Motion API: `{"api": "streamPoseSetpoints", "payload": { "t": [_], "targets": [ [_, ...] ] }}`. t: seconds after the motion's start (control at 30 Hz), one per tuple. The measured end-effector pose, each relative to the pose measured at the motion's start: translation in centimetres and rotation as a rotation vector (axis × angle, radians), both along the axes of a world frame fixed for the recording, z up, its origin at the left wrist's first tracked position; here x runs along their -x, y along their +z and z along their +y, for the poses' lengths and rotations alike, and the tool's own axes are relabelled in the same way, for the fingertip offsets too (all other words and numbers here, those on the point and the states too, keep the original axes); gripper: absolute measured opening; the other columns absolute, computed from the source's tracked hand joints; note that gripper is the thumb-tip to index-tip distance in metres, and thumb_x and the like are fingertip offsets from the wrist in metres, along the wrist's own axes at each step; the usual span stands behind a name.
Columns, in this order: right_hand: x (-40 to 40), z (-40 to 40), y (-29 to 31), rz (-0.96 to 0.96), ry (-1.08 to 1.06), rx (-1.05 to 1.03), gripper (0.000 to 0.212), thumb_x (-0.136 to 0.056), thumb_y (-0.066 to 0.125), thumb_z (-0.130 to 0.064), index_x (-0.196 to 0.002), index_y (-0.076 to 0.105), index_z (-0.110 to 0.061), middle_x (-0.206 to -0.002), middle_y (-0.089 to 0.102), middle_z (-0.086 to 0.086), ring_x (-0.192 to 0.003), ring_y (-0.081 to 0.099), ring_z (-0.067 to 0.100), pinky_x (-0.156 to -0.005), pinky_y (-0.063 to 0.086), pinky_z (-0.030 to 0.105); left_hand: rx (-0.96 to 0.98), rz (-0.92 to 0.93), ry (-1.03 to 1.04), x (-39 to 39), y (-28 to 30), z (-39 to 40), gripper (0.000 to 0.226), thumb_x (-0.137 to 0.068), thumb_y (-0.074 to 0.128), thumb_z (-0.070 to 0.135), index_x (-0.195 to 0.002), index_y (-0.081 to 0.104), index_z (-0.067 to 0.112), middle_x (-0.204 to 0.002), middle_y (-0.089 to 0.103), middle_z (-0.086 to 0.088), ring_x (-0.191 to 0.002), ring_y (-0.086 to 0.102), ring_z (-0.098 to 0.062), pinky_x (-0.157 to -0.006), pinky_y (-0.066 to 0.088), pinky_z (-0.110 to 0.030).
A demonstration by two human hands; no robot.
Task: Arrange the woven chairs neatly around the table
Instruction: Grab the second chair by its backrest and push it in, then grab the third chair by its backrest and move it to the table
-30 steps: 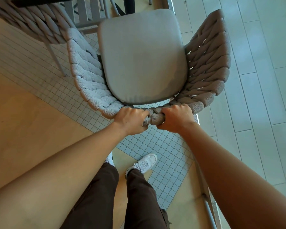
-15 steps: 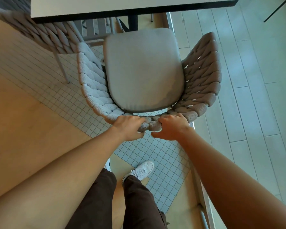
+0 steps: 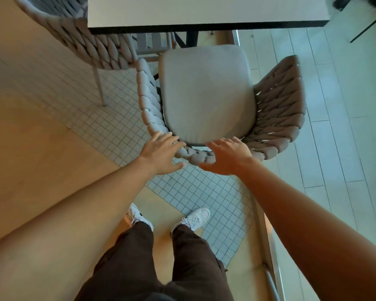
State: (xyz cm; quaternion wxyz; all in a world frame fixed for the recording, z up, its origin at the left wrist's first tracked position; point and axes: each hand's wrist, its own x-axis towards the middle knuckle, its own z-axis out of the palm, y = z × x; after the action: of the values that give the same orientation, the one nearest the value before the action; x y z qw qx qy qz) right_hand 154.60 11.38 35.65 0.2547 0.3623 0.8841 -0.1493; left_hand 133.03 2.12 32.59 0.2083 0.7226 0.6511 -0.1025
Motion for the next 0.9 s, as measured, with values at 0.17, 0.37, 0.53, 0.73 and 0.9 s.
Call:
{"api": "streamPoseSetpoints", "payload": {
  "t": [0.17, 0.37, 0.53, 0.73, 0.9],
  "targets": [
    [7.0, -2.3, 2.3, 0.022, 0.001, 0.006, 0.088, -0.086, 0.04, -0.085, -0.155, 0.038, -0.03, -0.157, 0.047, -0.001, -0.144, 0.043, 0.024, -0.12, 0.027, 0.051, -0.079, -0.04, 0.061, 5.8, 2.4, -1.7, 0.073, -0.092, 0.046, 0.067, -0.152, 0.037, 0.028, -0.16, 0.038, -0.002, -0.152, 0.024, -0.022, -0.125, 0.014, -0.05],
    [15.9, -4.8, 4.6, 0.056, 0.061, -0.046, 0.083, -0.088, 0.039, -0.084, -0.15, 0.042, -0.029, -0.142, 0.059, -0.001, -0.13, 0.055, 0.025, -0.113, 0.038, 0.052, -0.098, -0.033, 0.147, 14.8, 4.7, -4.6, 0.074, -0.093, 0.045, 0.07, -0.155, 0.033, 0.031, -0.163, 0.033, -0.003, -0.153, 0.022, -0.025, -0.126, 0.012, -0.051],
    [24.6, -7.1, 6.0, 0.104, 0.105, -0.087, 0.087, -0.088, 0.035, -0.084, -0.154, 0.039, -0.027, -0.152, 0.051, 0.0, -0.138, 0.049, 0.025, -0.117, 0.033, 0.052, -0.132, -0.03, 0.206, 23.4, 6.1, -8.0, 0.076, -0.092, 0.043, 0.072, -0.154, 0.033, 0.03, -0.163, 0.034, -0.004, -0.152, 0.024, -0.026, -0.125, 0.014, -0.051],
    [33.0, -7.2, 6.6, 0.113, 0.152, -0.065, 0.092, -0.089, 0.033, -0.086, -0.159, 0.029, -0.027, -0.162, 0.039, 0.001, -0.148, 0.037, 0.026, -0.122, 0.025, 0.055, -0.149, -0.013, 0.305, 31.2, 7.0, -11.1, 0.078, -0.09, 0.041, 0.075, -0.154, 0.036, 0.029, -0.162, 0.036, -0.004, -0.152, 0.026, -0.027, -0.125, 0.015, -0.052],
    [40.3, -6.2, 6.9, 0.101, 0.255, -0.053, 0.092, -0.091, 0.035, -0.083, -0.162, 0.022, -0.025, -0.167, 0.029, 0.005, -0.152, 0.028, 0.026, -0.124, 0.016, 0.056, -0.152, 0.018, 0.418, 36.8, 7.4, -12.3, 0.079, -0.089, 0.045, 0.074, -0.153, 0.038, 0.029, -0.161, 0.038, -0.005, -0.151, 0.029, -0.028, -0.124, 0.017, -0.051]
  ]
}}
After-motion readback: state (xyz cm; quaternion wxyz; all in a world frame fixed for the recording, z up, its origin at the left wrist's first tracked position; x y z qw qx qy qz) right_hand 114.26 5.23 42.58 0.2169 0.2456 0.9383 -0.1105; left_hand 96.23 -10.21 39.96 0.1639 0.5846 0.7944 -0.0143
